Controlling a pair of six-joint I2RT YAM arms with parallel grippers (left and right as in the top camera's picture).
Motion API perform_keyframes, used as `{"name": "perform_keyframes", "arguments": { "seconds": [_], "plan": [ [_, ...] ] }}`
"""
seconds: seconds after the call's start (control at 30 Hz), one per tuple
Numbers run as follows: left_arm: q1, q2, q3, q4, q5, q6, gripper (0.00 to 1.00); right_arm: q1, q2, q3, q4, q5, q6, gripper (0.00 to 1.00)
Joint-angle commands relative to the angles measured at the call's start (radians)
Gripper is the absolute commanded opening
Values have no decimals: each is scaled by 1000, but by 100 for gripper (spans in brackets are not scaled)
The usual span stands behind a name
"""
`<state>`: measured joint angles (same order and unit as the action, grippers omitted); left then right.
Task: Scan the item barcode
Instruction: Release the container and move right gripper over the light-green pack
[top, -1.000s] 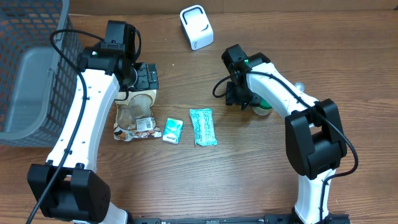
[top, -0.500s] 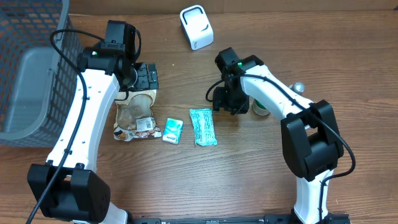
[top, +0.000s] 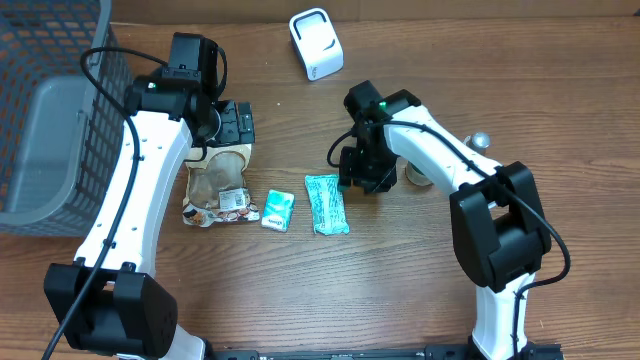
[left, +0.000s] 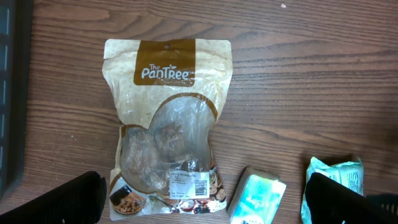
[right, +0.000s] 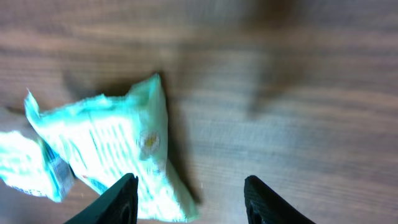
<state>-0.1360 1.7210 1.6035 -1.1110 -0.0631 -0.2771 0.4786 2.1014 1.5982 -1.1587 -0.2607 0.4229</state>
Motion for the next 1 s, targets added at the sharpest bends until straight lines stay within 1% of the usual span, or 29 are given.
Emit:
{"name": "perform_keyframes", "arguments": {
  "seconds": [0.0, 0.13, 0.27, 0.37, 0.47, 0.5, 0.53, 0.57, 0.6, 0.63, 0.67, 0.7, 0.73, 0.77, 0.8, 0.87, 0.9, 0.93, 0.97],
  "plan": [
    [4, 2, 15, 0, 5, 19, 100, 43, -21, -2, -3, -18, 20, 51],
    [4, 2, 15, 0, 5, 19, 100, 67, -26, -2, -3, 1, 53, 35],
    [4, 2, 15, 0, 5, 19, 100, 90, -64, -1, -2, 35, 79, 34],
    [4, 2, 15, 0, 5, 19, 100, 101, -116, -1, -4, 87, 110, 35],
    [4, 2, 15, 0, 5, 19, 100, 102, -154, -1, 4, 95, 128, 37],
    [5, 2, 15, 0, 5, 19, 99, 102, -155, -1, 13, 88, 132, 42],
    [5, 2, 15, 0, 5, 19, 100, 102, -155, -1, 25, 73, 131, 52],
    [5, 2, 15, 0, 5, 19, 100, 100, -154, -2, 37, 55, 130, 52],
    [4, 2, 15, 0, 5, 19, 100, 100, -154, -2, 43, 54, 130, 43],
    [5, 2, 15, 0, 5, 19, 100, 99, -154, -2, 49, 55, 131, 32],
    [5, 2, 15, 0, 5, 19, 100, 99, -154, -2, 55, 52, 131, 24],
    [5, 2, 15, 0, 5, 19, 100, 99, -154, -2, 58, 50, 131, 24],
    [4, 2, 15, 0, 5, 19, 100, 99, -154, -2, 60, 50, 131, 33],
    [4, 2, 15, 0, 5, 19, 100, 99, -154, -2, 63, 51, 131, 58],
    [5, 2, 15, 0, 5, 19, 100, 99, -154, -2, 69, 51, 131, 65],
    [4, 1, 15, 0, 5, 19, 100, 99, -154, -2, 93, 50, 131, 52],
    [4, 2, 15, 0, 5, 19, 100, 97, -154, -2, 112, 49, 131, 49],
    [5, 2, 15, 0, 5, 19, 100, 95, -154, -2, 125, 44, 131, 44],
    [4, 2, 15, 0, 5, 19, 100, 95, -154, -2, 139, 28, 131, 34]
  ]
}}
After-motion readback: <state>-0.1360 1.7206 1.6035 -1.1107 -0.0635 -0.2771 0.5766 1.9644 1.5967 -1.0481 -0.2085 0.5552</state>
